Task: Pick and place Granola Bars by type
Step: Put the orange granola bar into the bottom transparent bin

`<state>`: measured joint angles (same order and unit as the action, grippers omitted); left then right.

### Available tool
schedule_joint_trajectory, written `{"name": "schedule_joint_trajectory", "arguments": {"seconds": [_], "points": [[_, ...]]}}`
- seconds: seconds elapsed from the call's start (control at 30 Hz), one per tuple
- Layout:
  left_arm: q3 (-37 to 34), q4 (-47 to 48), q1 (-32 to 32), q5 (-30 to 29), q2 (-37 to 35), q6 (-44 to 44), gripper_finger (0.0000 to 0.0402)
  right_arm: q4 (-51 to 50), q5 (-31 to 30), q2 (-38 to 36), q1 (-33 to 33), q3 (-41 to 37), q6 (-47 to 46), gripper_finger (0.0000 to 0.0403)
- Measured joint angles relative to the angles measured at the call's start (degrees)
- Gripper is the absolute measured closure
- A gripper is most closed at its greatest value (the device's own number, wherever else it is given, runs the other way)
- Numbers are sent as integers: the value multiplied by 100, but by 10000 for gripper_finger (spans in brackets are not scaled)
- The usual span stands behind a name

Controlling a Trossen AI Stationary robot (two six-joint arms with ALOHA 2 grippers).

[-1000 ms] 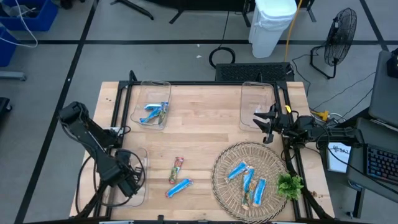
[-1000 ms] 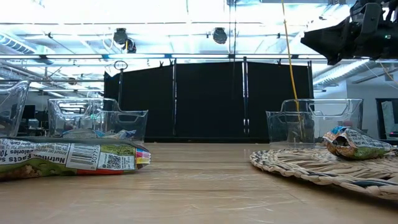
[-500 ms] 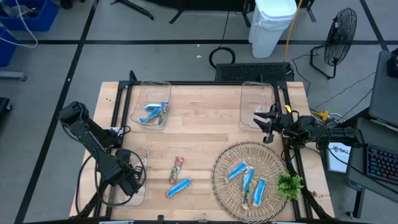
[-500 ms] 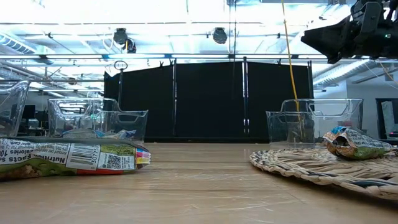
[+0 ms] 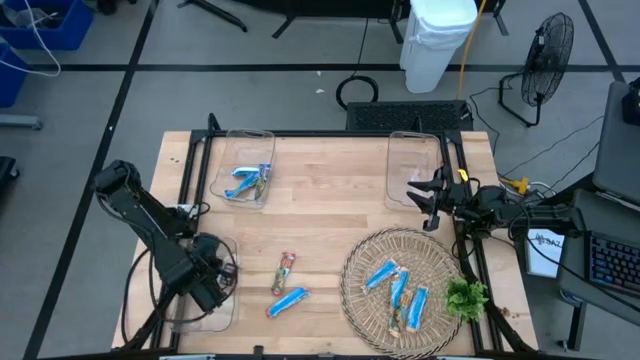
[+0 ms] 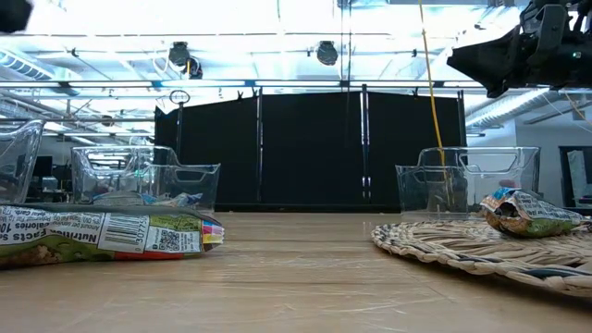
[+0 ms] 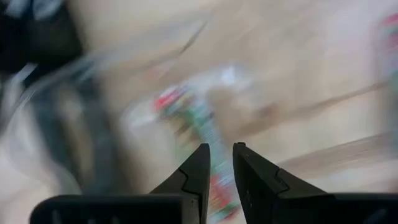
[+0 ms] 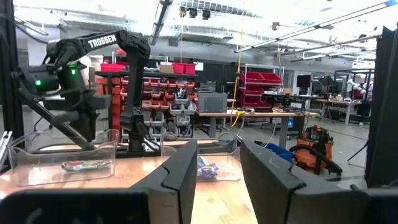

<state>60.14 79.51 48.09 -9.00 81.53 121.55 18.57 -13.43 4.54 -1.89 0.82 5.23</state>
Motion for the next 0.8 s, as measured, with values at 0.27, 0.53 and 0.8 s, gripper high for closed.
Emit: {"name": "schedule_joint_trajectory", "arguments": {"seconds": [0.27, 0.53, 0.8], "points": [[429, -1825, -859, -1997, -102, -2100, 354, 2, 0, 0, 0, 0, -2, 289], [232, -4879, -2123, -195, 719, -6363, 390, 0, 2, 0, -2, 0, 2, 289], [230, -5002, -2305, 866, 1622, -7970, 383, -71, 16, 2, -1, 0, -32, 289]]}}
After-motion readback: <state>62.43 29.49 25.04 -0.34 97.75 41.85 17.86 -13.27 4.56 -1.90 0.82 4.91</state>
